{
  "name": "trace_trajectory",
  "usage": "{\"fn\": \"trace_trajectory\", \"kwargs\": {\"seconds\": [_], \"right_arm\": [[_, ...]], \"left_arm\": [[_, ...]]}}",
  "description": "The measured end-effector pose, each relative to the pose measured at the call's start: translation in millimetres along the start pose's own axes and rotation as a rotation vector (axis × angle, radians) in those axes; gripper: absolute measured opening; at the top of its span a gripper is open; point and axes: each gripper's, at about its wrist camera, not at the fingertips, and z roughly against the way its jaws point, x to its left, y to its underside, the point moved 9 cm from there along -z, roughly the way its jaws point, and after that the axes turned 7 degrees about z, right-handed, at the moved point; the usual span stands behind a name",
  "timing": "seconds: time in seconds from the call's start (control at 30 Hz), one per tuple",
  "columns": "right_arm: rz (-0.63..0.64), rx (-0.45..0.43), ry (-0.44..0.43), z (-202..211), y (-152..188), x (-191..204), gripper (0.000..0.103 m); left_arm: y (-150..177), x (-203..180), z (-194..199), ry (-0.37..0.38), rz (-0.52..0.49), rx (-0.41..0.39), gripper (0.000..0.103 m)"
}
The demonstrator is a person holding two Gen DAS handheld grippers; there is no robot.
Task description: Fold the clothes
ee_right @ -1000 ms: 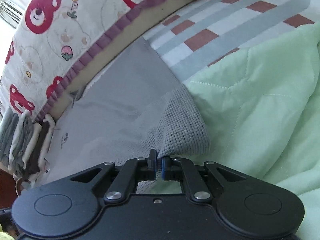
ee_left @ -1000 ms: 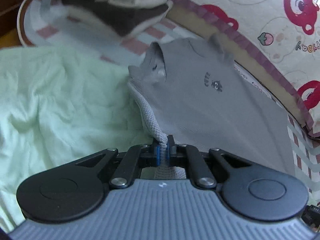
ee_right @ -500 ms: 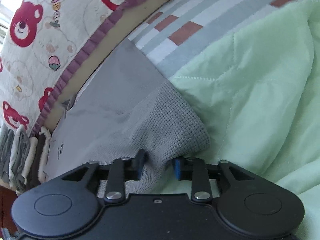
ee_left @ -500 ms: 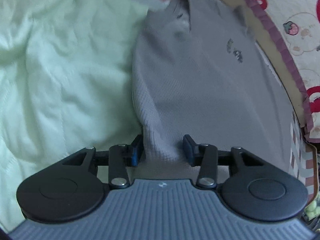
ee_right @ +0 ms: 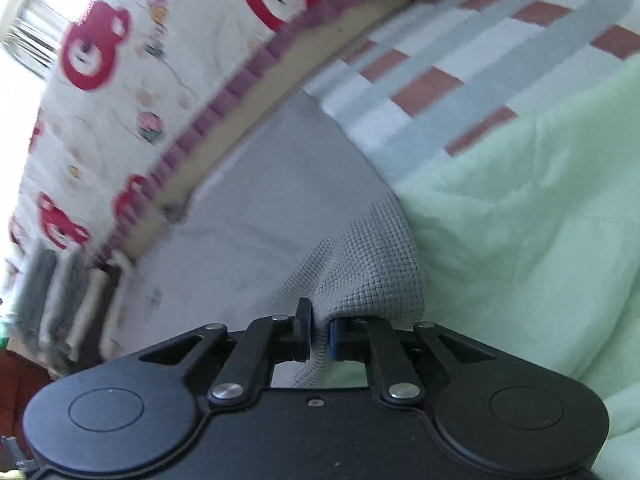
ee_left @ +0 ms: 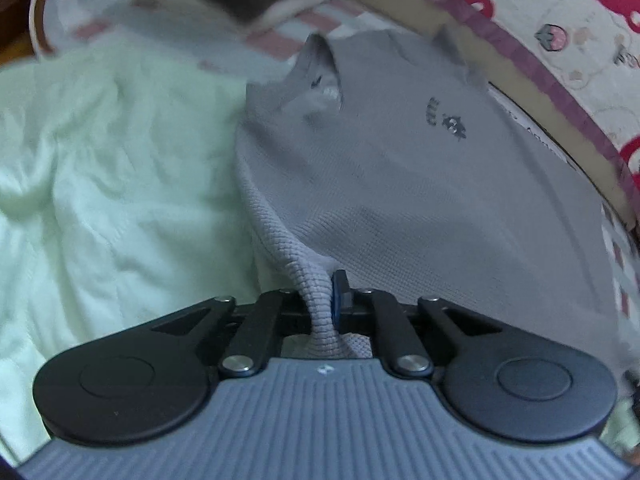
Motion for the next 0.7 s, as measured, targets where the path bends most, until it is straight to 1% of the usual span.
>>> {"fn": "trace_trajectory", "kwargs": {"seconds": [0.03,0.07,0.1,0.17,0.2,0.23,0.27,0.3,0.33,0.37,0.43,0.47,0.7], "right_arm": [[-0.036,0.006,0.006,-3,3,-5,0.043],[-0.072,0.012,0.013,-5,7,-10,0.056],[-0.106,0.011,0.015,-7,10,-14,0.060],[-0.124,-0.023,0.003,-8,12,-16,0.061],[-0.120,-0.036,-0.002,-8,12,-15,0.056],[-0.107,-0.035,-0.012,-9,10,-12,0.015],[-0.100,-0.040,-0.045,-8,5,-6,0.010],[-0.113,-0.070,-0.102,-2,-7,2,0.007],[-0.118,-0.093,-0.144,5,-16,9,0.007],[-0.099,-0.095,-0.148,12,-18,14,0.007],[-0.062,-0.098,-0.157,26,-24,23,0.007],[-0.044,-0.100,-0.162,33,-26,27,0.007],[0.086,-0.112,-0.193,82,-44,59,0.007]], "left_arm": [[-1,5,-6,0.005,0.044,0.011,0.014],[-2,10,-12,0.018,0.092,0.019,0.025],[-4,14,-16,0.030,0.122,0.022,0.028],[-8,18,-22,0.048,0.146,0.020,0.023],[-10,20,-25,0.057,0.159,0.019,0.007],[-13,20,-24,0.056,0.146,0.010,0.006],[-18,15,-18,0.056,0.112,-0.015,0.005],[-25,7,-6,0.071,0.080,-0.052,0.005],[-33,-2,12,0.099,0.056,-0.098,0.005],[-41,-12,35,0.129,0.035,-0.153,0.005],[-52,-24,75,0.139,-0.019,-0.241,0.005],[-52,-26,85,0.133,-0.031,-0.259,0.005],[-29,-19,98,0.078,-0.033,-0.253,0.005]]}}
